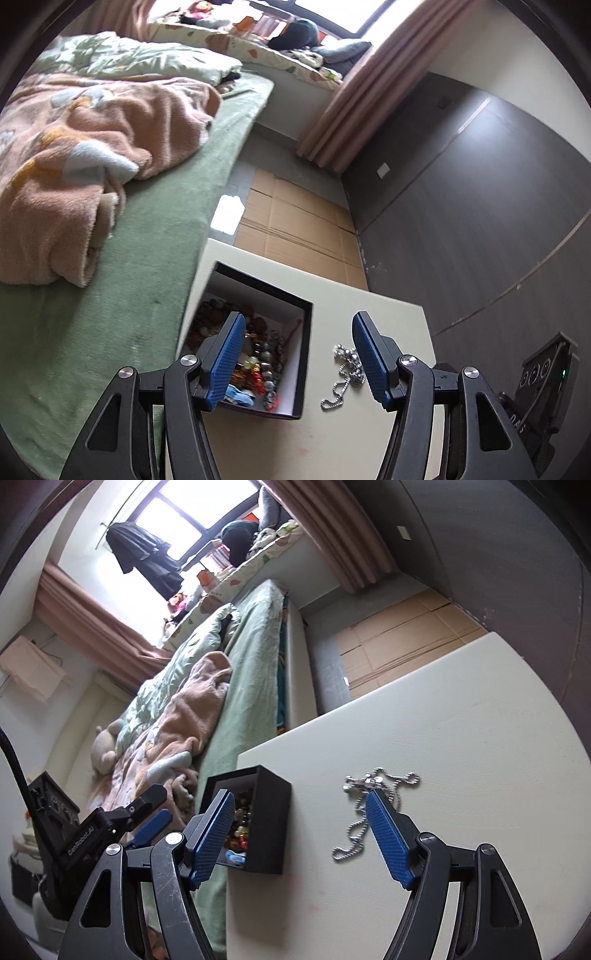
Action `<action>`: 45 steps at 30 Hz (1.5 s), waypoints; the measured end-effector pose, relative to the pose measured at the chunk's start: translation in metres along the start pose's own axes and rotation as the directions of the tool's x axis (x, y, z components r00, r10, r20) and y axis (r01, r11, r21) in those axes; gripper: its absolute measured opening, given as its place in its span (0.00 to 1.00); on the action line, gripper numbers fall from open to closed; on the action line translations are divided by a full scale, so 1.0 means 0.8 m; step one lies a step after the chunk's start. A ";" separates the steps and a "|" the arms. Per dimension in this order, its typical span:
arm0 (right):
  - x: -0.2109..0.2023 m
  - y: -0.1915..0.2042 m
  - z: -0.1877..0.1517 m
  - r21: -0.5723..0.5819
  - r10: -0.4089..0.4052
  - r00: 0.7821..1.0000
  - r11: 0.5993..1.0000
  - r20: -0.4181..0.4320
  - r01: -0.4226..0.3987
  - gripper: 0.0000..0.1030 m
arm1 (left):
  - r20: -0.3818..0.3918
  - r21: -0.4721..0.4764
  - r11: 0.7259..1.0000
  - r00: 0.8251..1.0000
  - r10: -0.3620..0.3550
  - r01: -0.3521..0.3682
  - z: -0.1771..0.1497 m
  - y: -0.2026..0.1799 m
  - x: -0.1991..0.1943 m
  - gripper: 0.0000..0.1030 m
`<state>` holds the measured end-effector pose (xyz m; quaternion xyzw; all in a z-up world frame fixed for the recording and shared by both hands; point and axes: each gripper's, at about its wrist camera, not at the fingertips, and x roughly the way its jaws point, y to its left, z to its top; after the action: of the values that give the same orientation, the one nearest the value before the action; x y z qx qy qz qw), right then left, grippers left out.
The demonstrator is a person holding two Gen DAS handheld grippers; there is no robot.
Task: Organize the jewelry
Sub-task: 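Move the left tool to the silver chain necklace on the table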
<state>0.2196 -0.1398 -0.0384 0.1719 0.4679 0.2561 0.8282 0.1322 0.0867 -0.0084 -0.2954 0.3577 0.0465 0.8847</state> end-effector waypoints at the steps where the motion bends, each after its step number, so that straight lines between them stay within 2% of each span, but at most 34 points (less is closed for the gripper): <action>1: -0.003 -0.004 0.000 0.005 -0.010 1.000 1.000 -0.001 0.010 0.72 | -0.004 0.014 1.000 1.000 -0.005 0.005 -0.002 -0.006 0.002 0.60; 14: -0.037 -0.076 0.004 0.140 -0.173 0.984 0.974 -0.045 0.177 0.71 | -0.088 0.160 0.986 0.995 -0.039 0.053 -0.034 -0.081 0.052 0.60; 23: -0.062 -0.121 0.015 0.253 -0.193 0.980 0.947 -0.037 0.196 0.71 | -0.149 0.241 0.970 0.989 0.006 0.030 -0.051 -0.121 0.107 0.60; 30: -0.063 -0.135 0.022 0.292 -0.183 0.982 0.938 -0.041 0.187 0.71 | -0.224 0.222 0.975 0.974 0.040 0.011 -0.051 -0.126 0.151 0.53; 33: -0.062 -0.140 0.026 0.311 -0.173 0.984 0.934 -0.039 0.176 0.71 | -0.260 0.231 0.973 0.963 0.076 -0.015 -0.060 -0.129 0.165 0.47; 36: -0.063 -0.144 0.029 0.322 -0.171 0.985 0.931 -0.035 0.173 0.71 | -0.305 0.192 0.981 0.950 0.060 -0.001 -0.065 -0.125 0.176 0.47; 40: -0.062 -0.148 0.031 0.337 -0.166 0.985 0.926 -0.036 0.168 0.71 | -0.288 0.200 0.979 0.954 0.085 -0.027 -0.064 -0.122 0.180 0.47; 45: -0.062 -0.152 0.033 0.349 -0.161 0.986 0.923 -0.034 0.163 0.71 | -0.312 0.194 0.980 0.944 0.102 -0.042 -0.065 -0.119 0.194 0.47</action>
<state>0.2530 -0.2686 -0.0549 0.2769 0.5208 0.0996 0.8014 0.2437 -0.0403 -0.0936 -0.2025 0.5100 -0.0029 0.8360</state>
